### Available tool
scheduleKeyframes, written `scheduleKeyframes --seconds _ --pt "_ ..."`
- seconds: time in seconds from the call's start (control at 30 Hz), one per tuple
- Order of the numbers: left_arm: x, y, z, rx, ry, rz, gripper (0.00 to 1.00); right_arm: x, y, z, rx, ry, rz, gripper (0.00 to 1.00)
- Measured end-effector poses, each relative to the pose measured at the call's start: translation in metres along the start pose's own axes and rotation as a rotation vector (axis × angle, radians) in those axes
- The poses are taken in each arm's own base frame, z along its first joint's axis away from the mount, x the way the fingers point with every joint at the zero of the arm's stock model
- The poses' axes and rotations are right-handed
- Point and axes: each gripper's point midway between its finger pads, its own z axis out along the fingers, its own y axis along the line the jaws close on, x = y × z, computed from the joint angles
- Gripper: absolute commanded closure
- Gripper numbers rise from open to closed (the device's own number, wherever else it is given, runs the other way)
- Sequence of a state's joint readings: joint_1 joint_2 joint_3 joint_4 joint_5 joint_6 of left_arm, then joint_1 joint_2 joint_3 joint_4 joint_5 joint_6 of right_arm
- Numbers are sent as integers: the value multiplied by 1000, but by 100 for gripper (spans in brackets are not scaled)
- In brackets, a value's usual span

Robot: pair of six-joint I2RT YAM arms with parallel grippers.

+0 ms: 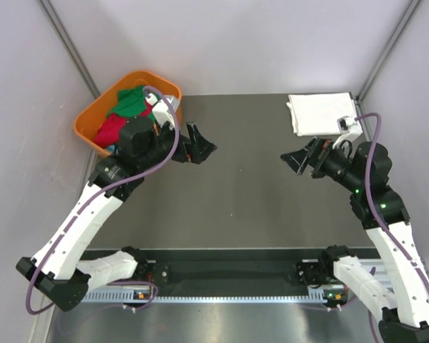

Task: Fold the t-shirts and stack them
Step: Reset both grippers

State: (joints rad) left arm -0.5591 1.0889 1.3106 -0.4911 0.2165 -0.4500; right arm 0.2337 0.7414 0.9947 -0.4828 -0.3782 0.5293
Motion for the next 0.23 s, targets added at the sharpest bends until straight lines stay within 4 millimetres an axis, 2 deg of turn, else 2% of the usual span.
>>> scheduleKeyframes --seconds 0.23 --pt "4 2 2 -4 10 -2 1 -1 1 -1 0 -6 6 0"
